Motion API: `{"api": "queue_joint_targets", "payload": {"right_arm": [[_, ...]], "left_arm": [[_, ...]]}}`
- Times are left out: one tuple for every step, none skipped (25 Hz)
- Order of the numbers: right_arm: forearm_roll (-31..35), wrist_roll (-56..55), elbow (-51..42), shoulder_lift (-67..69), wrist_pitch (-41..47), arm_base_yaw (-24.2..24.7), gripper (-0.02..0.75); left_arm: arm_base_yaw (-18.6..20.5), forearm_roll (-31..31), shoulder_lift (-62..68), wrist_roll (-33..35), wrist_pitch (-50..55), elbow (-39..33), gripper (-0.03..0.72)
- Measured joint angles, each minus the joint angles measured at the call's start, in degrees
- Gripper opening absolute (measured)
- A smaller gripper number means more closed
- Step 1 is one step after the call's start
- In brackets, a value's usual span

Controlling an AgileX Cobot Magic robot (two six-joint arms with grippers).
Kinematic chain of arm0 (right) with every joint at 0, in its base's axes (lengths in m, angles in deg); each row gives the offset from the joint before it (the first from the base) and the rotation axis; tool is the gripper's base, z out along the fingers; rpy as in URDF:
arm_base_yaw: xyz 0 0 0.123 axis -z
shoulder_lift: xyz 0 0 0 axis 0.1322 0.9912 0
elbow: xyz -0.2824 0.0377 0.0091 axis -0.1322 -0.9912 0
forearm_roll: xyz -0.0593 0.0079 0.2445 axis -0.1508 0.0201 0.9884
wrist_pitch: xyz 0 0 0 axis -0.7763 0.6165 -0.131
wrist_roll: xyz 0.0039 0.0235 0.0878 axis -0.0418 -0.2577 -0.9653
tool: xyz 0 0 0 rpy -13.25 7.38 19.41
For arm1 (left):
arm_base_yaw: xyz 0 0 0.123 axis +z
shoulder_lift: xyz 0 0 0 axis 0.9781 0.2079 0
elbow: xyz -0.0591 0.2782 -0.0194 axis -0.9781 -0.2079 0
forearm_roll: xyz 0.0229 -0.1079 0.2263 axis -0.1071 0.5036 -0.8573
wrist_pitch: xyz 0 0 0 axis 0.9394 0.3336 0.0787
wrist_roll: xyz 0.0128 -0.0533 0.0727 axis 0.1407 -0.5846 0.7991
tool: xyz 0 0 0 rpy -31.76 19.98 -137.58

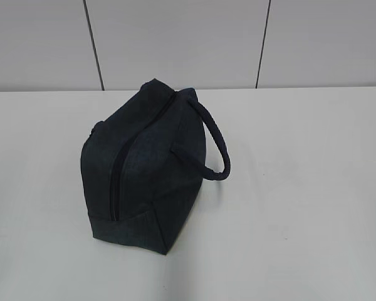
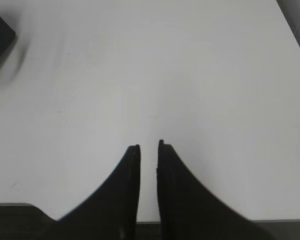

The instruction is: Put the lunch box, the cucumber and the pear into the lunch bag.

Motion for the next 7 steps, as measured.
{"api": "queue_joint_targets", "payload": {"right_arm": [[0.00,0.00,0.00,0.00,0.00,0.00,0.106],[0.00,0.00,0.00,0.00,0.00,0.00,0.106],[0.00,0.00,0.00,0.00,0.00,0.00,0.106],[0.00,0.00,0.00,0.00,0.00,0.00,0.106],[-0.02,0.11,0.00,0.00,0.00,0.00,0.106],[-0.02,0.11,0.00,0.00,0.00,0.00,0.106],[-0.02,0.11,0.00,0.00,0.00,0.00,0.106]], "left_arm": [[0.00,0.00,0.00,0.00,0.00,0.00,-0.002],[0.02,0.00,0.00,0.00,0.00,0.00,-0.002],[0.02,0.00,0.00,0.00,0.00,0.00,-0.002],[0.02,0.00,0.00,0.00,0.00,0.00,-0.002],[0.07,0.00,0.00,0.00,0.00,0.00,-0.002],[0.09,0.00,0.00,0.00,0.00,0.00,-0.002],[0.09,0.00,0.00,0.00,0.00,0.00,-0.002]]}}
